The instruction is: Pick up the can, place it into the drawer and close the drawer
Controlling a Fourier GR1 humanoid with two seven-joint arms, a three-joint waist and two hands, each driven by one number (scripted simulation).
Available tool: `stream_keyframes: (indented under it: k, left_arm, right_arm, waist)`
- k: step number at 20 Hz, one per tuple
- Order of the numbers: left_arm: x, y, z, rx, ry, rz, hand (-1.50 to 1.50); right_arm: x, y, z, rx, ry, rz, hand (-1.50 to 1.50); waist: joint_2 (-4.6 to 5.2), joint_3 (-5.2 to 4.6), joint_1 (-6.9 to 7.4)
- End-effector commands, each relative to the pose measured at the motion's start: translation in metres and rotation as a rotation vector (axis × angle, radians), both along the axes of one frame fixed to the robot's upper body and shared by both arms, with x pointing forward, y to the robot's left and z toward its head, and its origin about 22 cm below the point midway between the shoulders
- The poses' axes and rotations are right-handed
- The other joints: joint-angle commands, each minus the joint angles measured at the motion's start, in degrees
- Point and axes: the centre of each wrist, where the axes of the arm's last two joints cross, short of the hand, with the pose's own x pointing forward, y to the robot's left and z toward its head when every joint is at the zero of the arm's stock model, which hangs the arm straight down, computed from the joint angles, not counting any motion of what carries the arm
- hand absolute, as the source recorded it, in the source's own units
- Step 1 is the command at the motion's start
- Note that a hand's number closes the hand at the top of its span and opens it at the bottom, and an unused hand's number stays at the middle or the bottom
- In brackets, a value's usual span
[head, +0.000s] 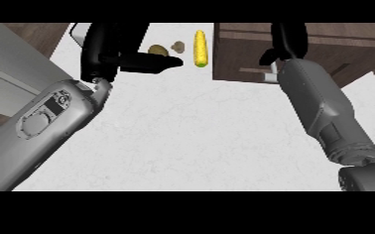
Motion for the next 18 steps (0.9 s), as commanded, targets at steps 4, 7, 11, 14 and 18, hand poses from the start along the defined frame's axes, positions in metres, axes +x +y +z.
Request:
stream_keyframes:
  k: [4, 7, 11, 14, 18]
  left_arm:
    - [-0.005, 0.012, -0.006, -0.005, 0.027, 0.0, -1.5]
    - [-0.011, 0.018, -0.011, 0.014, 0.017, -0.009, -1.5]
    - [-0.006, 0.03, -0.016, 0.005, 0.011, 0.041, -1.5]
    - [-0.007, 0.037, -0.013, -0.001, 0.017, 0.05, -1.5]
    - [-0.014, 0.034, -0.016, -0.009, 0.016, 0.046, -1.5]
  right_arm:
    - [0.012, 0.023, 0.032, 0.28, -0.088, 0.118, -1.5]
    - [0.016, 0.045, 0.045, 0.412, -0.085, 0.145, -1.5]
    - [0.013, 0.05, 0.036, 0.521, -0.12, 0.203, -1.5]
    - [0.014, 0.042, 0.037, 0.669, -0.109, 0.224, -1.5]
    - [0.018, 0.039, 0.05, 0.81, -0.078, 0.245, -1.5]
  waist:
    - [0.11, 0.16, 0.94]
    - [-0.49, 0.08, 1.29]
    - [-0.47, 0.0, -0.66]
    - [-0.68, 0.01, -1.35]
    - [-0.78, -0.05, -1.35]
